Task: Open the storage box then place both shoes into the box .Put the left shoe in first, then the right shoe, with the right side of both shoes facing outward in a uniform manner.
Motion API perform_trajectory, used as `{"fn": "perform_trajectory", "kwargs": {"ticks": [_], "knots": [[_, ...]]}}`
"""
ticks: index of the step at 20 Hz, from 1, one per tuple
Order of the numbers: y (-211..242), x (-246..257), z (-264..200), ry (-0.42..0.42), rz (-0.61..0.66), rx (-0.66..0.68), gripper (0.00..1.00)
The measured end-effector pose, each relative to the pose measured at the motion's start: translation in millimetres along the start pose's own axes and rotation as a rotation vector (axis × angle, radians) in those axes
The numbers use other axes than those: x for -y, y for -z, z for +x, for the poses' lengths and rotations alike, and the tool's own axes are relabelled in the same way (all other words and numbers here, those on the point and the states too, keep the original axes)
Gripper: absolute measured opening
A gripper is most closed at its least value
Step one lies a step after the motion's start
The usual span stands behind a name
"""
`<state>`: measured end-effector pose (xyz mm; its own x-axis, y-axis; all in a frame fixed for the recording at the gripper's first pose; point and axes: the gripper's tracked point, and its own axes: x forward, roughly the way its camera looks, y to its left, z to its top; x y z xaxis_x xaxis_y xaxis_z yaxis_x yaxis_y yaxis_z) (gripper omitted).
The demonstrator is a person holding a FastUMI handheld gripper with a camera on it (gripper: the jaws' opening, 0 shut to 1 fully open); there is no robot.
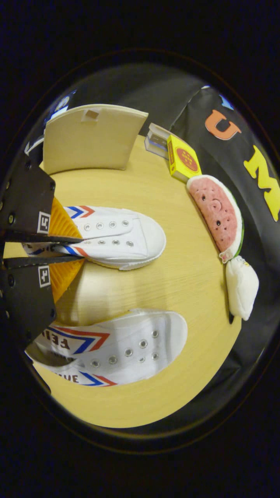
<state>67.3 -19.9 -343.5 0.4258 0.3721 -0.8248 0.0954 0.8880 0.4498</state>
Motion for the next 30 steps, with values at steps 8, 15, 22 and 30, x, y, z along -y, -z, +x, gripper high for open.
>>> {"fn": "perform_trajectory", "kwargs": {"ticks": [8,15,22,30], "knots": [[8,-20,-16,-0.063,0.097,-0.022,0.03],[4,-55,-53,-0.072,0.176,0.036,0.03],[-10,-141,-117,-0.079,0.174,0.155,0.03],[2,-267,-142,-0.099,0.114,0.245,0.03]]}}
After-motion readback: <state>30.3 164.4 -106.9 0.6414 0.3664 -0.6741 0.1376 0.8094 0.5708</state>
